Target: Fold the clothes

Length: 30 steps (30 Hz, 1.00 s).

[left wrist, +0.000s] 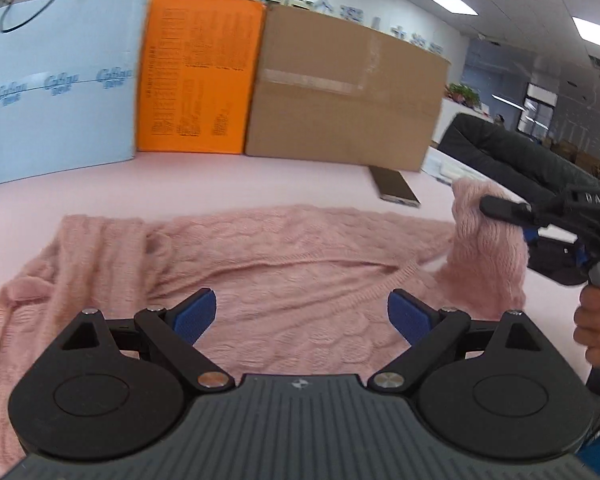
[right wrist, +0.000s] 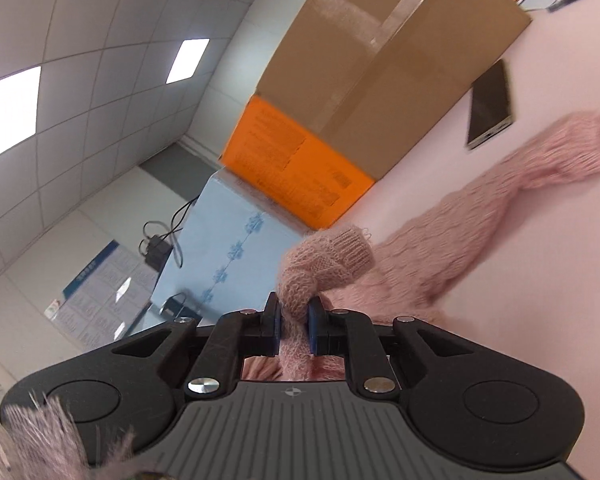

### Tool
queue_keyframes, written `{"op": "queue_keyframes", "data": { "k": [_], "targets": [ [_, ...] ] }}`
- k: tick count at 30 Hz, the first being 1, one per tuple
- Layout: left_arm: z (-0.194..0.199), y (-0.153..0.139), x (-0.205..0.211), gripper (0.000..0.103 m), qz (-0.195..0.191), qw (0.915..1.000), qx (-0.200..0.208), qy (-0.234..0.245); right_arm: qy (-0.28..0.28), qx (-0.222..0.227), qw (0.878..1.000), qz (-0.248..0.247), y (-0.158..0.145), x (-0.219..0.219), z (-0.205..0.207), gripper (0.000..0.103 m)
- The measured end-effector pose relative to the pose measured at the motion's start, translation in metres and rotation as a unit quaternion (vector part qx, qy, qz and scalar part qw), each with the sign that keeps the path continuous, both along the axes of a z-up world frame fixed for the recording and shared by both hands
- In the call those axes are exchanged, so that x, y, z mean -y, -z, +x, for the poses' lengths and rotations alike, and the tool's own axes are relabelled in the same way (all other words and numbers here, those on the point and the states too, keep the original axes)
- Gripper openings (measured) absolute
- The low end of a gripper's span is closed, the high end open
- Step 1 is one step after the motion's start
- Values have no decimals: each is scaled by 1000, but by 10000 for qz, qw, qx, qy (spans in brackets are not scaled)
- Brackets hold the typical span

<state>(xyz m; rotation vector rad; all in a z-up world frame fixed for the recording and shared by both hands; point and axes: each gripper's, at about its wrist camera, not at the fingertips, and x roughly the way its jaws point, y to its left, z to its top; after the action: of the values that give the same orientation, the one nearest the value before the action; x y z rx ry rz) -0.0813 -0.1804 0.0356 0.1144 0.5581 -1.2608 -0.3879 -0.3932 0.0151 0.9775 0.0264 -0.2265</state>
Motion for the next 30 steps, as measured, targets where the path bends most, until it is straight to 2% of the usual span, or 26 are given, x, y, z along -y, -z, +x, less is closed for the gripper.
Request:
{"op": "queue_keyframes", "data": {
  "k": [3, 6, 8, 9, 10, 11, 12, 15, 20, 23, 27, 30],
  "targets": [
    [29, -2, -19, 92, -112, 9987, -274, -407, -463, -54, 9989, -98, -1, -12, 41, 12],
    [46, 1, -34, 92, -75, 9971, -343, -671, -904, -211, 9956, -125, 7, -25, 78, 12],
    [51, 3, -41, 92, -55, 9967, -346, -728, -1155, -407, 9924, -138, 14, -33, 95, 18],
    [53, 4, -44, 92, -46, 9966, -347, -752, -1263, -510, 9906, -132, 19, -37, 102, 30],
    [55, 5, -47, 92, -37, 9964, -347, -775, -1252, -590, 9903, -104, 22, -40, 105, 58],
    [56, 5, -49, 92, -38, 9963, -351, -781, -1242, -667, 9900, -76, 26, -42, 108, 69],
    [57, 5, -49, 92, -40, 9963, -359, -780, -1285, -600, 9899, -84, 29, -44, 109, 72],
    [56, 4, -43, 92, -69, 9966, -390, -718, -1303, -539, 9900, -102, 31, -46, 108, 72],
    [46, -4, -26, 92, -153, 9976, -364, -566, -1516, -345, 9876, 223, 33, -41, 105, 80],
    [42, -8, -14, 92, -171, 9974, -443, -538, -1613, -394, 9860, 171, 29, -44, 102, 82],
    [38, -4, 1, 92, 108, 9980, -411, -465, -1483, -373, 9882, -105, 18, -48, 84, 88],
    [44, 4, 12, 92, 202, 9962, -794, -290, -1311, -404, 9902, -263, 16, -48, 68, 94]
  ]
}}
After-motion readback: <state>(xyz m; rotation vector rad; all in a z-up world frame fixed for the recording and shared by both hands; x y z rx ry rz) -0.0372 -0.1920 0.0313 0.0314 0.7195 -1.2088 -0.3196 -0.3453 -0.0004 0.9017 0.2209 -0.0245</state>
